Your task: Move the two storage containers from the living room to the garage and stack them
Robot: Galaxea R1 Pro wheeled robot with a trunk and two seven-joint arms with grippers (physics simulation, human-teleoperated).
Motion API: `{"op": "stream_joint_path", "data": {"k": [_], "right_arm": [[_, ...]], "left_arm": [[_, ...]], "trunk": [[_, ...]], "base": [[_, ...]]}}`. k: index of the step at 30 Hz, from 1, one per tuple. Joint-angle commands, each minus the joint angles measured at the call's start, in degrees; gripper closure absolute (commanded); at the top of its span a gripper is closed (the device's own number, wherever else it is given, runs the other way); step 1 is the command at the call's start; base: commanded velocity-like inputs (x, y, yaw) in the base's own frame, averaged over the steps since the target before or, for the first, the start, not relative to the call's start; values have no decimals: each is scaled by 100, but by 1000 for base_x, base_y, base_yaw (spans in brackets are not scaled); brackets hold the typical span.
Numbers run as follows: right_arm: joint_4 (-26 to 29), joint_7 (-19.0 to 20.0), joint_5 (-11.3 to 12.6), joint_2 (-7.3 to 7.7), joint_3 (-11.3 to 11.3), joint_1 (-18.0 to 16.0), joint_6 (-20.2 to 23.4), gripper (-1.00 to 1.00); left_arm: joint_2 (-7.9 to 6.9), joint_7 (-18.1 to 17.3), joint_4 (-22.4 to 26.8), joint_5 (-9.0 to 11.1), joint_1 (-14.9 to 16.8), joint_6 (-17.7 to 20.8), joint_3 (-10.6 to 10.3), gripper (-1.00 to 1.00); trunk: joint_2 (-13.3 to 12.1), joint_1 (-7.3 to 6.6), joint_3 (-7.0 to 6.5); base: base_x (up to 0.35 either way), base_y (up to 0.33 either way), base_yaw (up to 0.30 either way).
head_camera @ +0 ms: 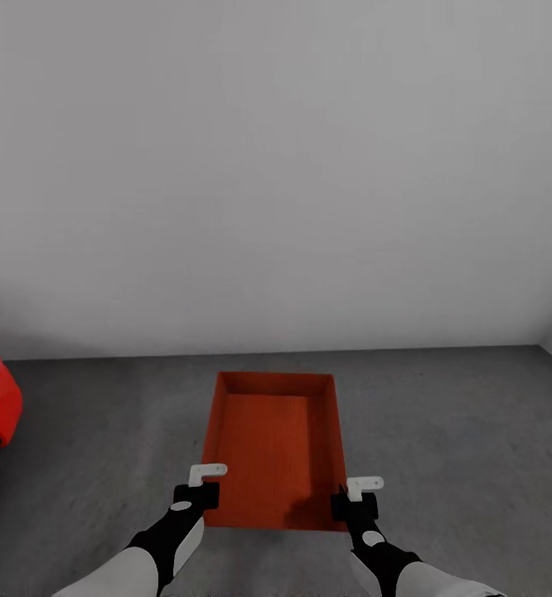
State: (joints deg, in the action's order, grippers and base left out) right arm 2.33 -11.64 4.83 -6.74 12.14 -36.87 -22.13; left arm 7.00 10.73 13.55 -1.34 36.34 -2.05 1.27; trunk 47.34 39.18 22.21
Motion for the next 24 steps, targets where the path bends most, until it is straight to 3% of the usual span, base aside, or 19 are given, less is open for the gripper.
{"op": "stream_joint_path", "data": {"k": [1,24], "right_arm": [[-13,-40,159,1,-28,-5,-46,100],[-13,-40,159,-2,-28,-5,-48,100]], "left_arm": [[3,43,3,-25,9,-14,84,100],[3,43,5,-25,7,-14,84,100]], "trunk": [[5,0,15],[5,0,218]], "base": [[0,0,0],[0,0,0]]}}
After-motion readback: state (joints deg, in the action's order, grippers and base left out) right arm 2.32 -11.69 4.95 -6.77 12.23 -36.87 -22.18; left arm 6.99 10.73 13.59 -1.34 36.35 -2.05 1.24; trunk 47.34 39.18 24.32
